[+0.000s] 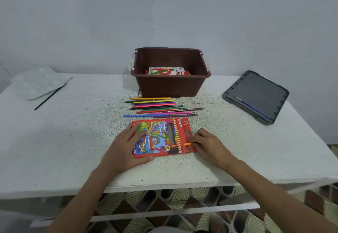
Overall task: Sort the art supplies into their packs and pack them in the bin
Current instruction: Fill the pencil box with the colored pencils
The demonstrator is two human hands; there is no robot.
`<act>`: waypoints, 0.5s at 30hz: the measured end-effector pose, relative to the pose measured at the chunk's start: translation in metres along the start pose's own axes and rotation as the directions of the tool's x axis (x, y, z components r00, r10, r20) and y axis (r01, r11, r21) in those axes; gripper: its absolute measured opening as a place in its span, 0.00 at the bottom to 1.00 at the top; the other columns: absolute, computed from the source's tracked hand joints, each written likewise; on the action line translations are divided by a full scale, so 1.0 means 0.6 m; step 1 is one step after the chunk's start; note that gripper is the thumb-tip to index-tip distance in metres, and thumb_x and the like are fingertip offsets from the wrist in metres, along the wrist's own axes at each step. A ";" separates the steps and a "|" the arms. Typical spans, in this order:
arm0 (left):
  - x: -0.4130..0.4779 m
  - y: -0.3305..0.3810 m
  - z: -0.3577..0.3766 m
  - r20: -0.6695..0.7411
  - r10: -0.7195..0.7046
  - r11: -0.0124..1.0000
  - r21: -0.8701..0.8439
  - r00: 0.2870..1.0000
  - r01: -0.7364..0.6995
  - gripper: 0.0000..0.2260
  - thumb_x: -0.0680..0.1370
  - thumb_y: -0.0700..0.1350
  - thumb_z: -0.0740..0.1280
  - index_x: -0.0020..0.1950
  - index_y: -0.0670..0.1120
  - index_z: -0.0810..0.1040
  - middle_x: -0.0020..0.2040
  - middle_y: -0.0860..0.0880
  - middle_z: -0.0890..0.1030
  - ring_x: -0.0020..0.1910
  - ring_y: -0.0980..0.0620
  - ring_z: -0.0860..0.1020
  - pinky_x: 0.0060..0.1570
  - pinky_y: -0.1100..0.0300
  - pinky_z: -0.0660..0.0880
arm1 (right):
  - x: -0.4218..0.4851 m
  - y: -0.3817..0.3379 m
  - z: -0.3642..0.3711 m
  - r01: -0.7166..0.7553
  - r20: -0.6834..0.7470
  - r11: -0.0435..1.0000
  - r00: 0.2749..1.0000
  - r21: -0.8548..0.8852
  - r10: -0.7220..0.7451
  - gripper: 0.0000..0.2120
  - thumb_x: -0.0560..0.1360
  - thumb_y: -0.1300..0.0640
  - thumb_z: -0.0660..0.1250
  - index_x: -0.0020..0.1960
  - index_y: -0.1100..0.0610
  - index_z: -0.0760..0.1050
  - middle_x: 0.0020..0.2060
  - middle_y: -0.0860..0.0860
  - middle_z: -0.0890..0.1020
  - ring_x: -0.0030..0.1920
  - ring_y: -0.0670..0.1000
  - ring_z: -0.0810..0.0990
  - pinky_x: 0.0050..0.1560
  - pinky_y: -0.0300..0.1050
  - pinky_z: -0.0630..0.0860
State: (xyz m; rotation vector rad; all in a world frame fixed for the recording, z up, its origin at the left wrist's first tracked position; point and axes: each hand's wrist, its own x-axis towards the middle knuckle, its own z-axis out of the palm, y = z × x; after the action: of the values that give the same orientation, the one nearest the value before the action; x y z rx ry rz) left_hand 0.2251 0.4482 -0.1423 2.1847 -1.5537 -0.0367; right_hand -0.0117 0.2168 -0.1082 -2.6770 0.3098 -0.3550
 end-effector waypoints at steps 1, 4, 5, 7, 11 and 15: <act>0.000 0.000 0.000 0.000 -0.003 1.000 -0.001 1.000 0.003 0.42 0.68 0.77 0.61 0.73 0.51 0.67 0.77 0.48 0.62 0.77 0.46 0.59 0.68 0.38 0.66 | 0.000 0.000 0.001 -0.005 0.012 1.000 1.000 0.012 0.005 0.10 0.76 0.60 0.69 0.57 0.55 0.81 0.48 0.49 0.75 0.45 0.46 0.75 0.43 0.33 0.70; 0.000 0.000 0.002 -0.005 0.005 1.000 0.000 1.000 -0.005 0.42 0.68 0.77 0.61 0.73 0.51 0.67 0.77 0.48 0.63 0.77 0.46 0.59 0.68 0.39 0.67 | 0.002 -0.001 0.004 -0.011 0.049 0.998 0.999 0.069 0.007 0.09 0.76 0.60 0.70 0.55 0.54 0.83 0.49 0.49 0.75 0.49 0.48 0.76 0.45 0.37 0.74; 0.000 0.000 0.002 -0.006 0.006 1.000 0.001 1.000 -0.006 0.42 0.68 0.77 0.62 0.73 0.51 0.67 0.77 0.48 0.63 0.77 0.46 0.59 0.68 0.39 0.67 | 0.003 0.000 0.004 -0.023 0.059 0.995 0.998 0.093 0.018 0.10 0.76 0.61 0.70 0.55 0.54 0.83 0.49 0.48 0.74 0.50 0.48 0.76 0.47 0.37 0.75; -0.001 -0.001 0.002 -0.010 0.009 1.000 0.001 1.000 -0.009 0.42 0.68 0.76 0.62 0.73 0.50 0.68 0.77 0.48 0.63 0.77 0.46 0.59 0.69 0.40 0.66 | 0.007 0.001 0.001 -0.076 0.074 0.988 0.995 0.138 0.066 0.10 0.77 0.62 0.68 0.56 0.54 0.82 0.50 0.47 0.74 0.51 0.46 0.76 0.49 0.34 0.75; 0.000 0.000 0.001 -0.006 0.006 1.000 0.004 1.000 -0.006 0.42 0.68 0.77 0.61 0.73 0.50 0.67 0.77 0.48 0.62 0.77 0.47 0.59 0.69 0.41 0.65 | 0.008 0.004 -0.001 -0.135 0.090 0.973 0.989 0.186 0.120 0.08 0.76 0.62 0.68 0.53 0.54 0.82 0.51 0.46 0.74 0.52 0.45 0.77 0.51 0.44 0.79; -0.001 0.000 0.001 -0.004 0.003 1.000 0.007 1.000 -0.003 0.42 0.68 0.77 0.61 0.73 0.50 0.67 0.77 0.48 0.62 0.77 0.46 0.59 0.69 0.41 0.65 | 0.008 0.010 0.001 -0.120 0.109 0.968 0.989 0.218 0.097 0.09 0.76 0.63 0.69 0.52 0.52 0.83 0.50 0.46 0.74 0.52 0.46 0.77 0.51 0.45 0.79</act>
State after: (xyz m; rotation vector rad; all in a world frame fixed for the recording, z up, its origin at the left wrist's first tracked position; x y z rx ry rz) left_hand 0.2246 0.4484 -0.1431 2.1867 -1.5570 -0.0254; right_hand -0.0079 0.2107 -0.1105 -2.4344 0.3623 -0.2108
